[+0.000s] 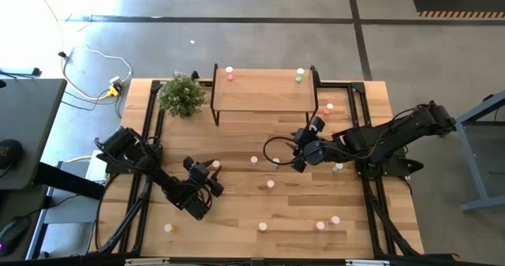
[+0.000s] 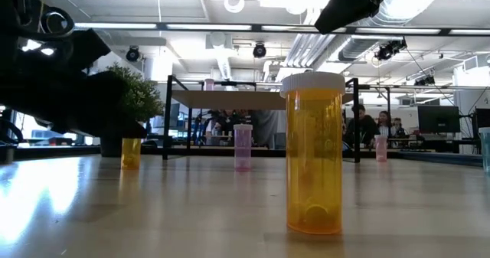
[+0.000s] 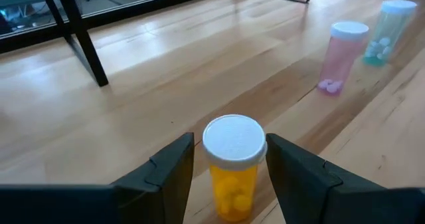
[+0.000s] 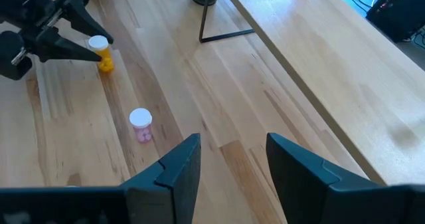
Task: Pick and place medicine bottles onto shelf by color
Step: Put the top orange pill bottle on the shelf
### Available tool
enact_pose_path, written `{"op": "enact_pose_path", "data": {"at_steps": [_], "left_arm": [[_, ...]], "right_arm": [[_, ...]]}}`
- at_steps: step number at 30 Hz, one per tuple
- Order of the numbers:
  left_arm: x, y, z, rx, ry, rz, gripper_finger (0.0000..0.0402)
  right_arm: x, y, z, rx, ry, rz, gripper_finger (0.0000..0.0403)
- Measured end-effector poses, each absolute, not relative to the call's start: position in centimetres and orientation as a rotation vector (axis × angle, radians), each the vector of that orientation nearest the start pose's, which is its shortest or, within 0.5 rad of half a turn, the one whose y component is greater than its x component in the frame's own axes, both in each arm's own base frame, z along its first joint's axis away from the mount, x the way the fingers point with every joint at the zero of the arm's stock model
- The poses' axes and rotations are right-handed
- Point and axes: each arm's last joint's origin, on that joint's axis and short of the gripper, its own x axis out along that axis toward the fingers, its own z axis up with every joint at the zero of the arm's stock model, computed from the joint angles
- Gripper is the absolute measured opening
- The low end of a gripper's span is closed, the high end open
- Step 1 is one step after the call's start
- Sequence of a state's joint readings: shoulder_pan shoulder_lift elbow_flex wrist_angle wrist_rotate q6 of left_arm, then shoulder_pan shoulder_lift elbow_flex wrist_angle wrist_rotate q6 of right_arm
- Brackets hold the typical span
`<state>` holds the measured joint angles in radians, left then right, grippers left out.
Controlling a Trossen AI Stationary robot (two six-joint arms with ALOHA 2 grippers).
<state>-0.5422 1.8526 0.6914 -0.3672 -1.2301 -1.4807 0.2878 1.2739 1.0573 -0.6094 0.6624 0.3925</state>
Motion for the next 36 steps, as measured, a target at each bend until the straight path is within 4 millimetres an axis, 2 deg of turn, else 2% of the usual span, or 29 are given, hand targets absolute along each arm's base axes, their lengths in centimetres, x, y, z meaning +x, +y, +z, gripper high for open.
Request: {"op": "enact_pose_path", "data": {"at_steps": [14, 29, 36], "left_arm": [[22.8, -10.4, 7.9, -0.138, 0.341, 0.999, 0.0086], [23.1, -10.6, 8.1, -0.155, 0.303, 0.997, 0.0090], [24.5, -10.9, 10.4, -0.100, 0.305, 0.976, 0.0090]], "right_arm": [[25.1, 5.6, 29.5, -0.009, 0.651, -0.487, 0.0163], [25.1, 5.6, 29.5, -0.009, 0.651, -0.487, 0.0163], [25.1, 5.6, 29.5, -0.010, 0.651, -0.487, 0.0163]]}}
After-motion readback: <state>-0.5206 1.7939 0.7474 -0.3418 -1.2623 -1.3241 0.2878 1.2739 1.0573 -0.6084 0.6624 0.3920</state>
